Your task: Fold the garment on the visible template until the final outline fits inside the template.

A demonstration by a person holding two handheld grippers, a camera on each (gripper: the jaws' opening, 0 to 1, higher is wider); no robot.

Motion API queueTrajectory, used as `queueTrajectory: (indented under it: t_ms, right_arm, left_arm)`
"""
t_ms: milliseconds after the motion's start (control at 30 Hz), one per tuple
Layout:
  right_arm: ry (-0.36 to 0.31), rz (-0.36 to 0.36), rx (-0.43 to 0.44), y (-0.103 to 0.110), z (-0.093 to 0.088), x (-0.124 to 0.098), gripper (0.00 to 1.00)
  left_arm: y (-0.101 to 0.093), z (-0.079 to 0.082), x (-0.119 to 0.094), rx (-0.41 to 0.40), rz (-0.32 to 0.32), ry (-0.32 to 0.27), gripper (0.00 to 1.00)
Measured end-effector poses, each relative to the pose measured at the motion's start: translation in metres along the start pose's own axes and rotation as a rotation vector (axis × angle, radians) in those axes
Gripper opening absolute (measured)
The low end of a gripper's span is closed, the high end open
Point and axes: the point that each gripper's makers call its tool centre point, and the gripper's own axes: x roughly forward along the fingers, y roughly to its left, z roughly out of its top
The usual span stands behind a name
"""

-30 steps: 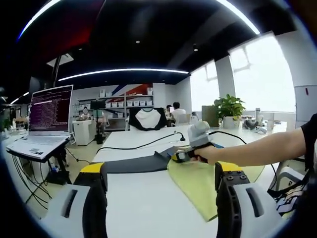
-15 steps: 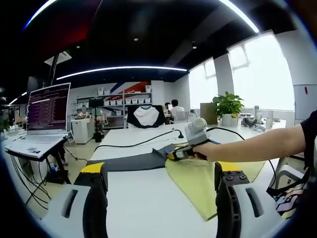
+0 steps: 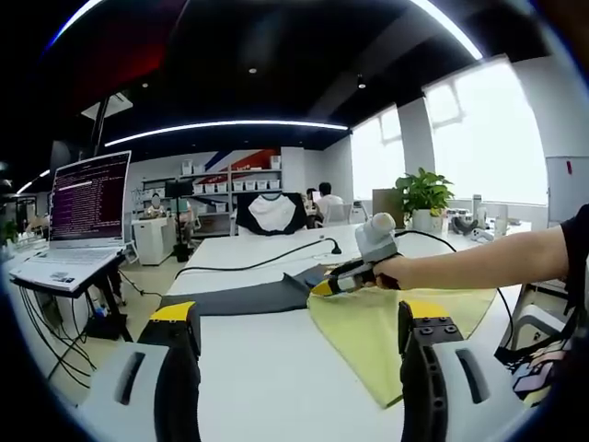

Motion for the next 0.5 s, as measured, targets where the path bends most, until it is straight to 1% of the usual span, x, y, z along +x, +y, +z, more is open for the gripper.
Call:
queueTrajectory:
  t_ms: [33, 67, 100, 133, 167, 200, 233, 267, 300, 333, 367, 400, 500]
  right_arm:
    - [0.051, -0.039, 0.049, -0.004, -0.008, -0.003, 0.49]
    - [0.077, -0.069, 0.067, -0.008, -0.012, -0.005, 0.44]
    - [0.058, -0.046, 0.048, -0.006, -0.009, -0.003, 0.37]
    - [0.055, -0.03, 0.049, -0.003, -0.008, -0.002, 0.31]
    - [0.058, -0.006, 0.078, 0.001, -0.008, -0.002, 0.28]
    - [0.062, 0.003, 0.123, 0.003, -0.008, -0.002, 0.27]
    - [0.069, 0.001, 0.116, 0.002, -0.009, -0.001, 0.27]
    - [0.082, 0.021, 0.121, 0.005, -0.01, 0.0, 0.26]
    - [0.07, 0.024, 0.128, 0.006, -0.008, 0.0, 0.21]
    - [0.07, 0.044, 0.158, 0.012, -0.008, -0.001, 0.17]
    - [0.063, 0.056, 0.167, 0.014, -0.007, 0.0, 0.15]
    - [0.069, 0.059, 0.169, 0.016, -0.009, 0.0, 0.14]
    - [0.06, 0.055, 0.14, 0.019, -0.008, 0.002, 0.14]
  left_arm:
    - [0.0, 0.0, 0.0, 0.001, -0.001, 0.002, 0.93]
    - [0.0, -0.001, 0.0, 0.001, -0.002, 0.002, 0.93]
    - [0.0, -0.001, 0.001, 0.001, -0.002, 0.004, 0.93]
    - [0.0, -0.001, 0.001, 0.002, -0.001, 0.006, 0.93]
    - [0.0, -0.002, 0.002, 0.002, -0.001, 0.007, 0.93]
    - [0.0, -0.002, 0.002, 0.003, -0.002, 0.007, 0.93]
    - [-0.001, -0.002, 0.002, 0.003, -0.005, 0.008, 0.93]
    - [-0.001, -0.002, 0.002, 0.0, -0.009, 0.007, 0.93]
    - [-0.001, -0.002, 0.002, -0.002, -0.009, 0.006, 0.93]
    - [-0.001, -0.002, 0.001, -0.002, -0.009, 0.005, 0.92]
    - [-0.001, -0.002, 0.001, 0.002, -0.009, 0.006, 0.92]
    - [-0.001, -0.002, 0.0, 0.004, -0.009, 0.006, 0.92]
    - [-0.001, -0.001, -0.001, -0.002, -0.007, 0.004, 0.92]
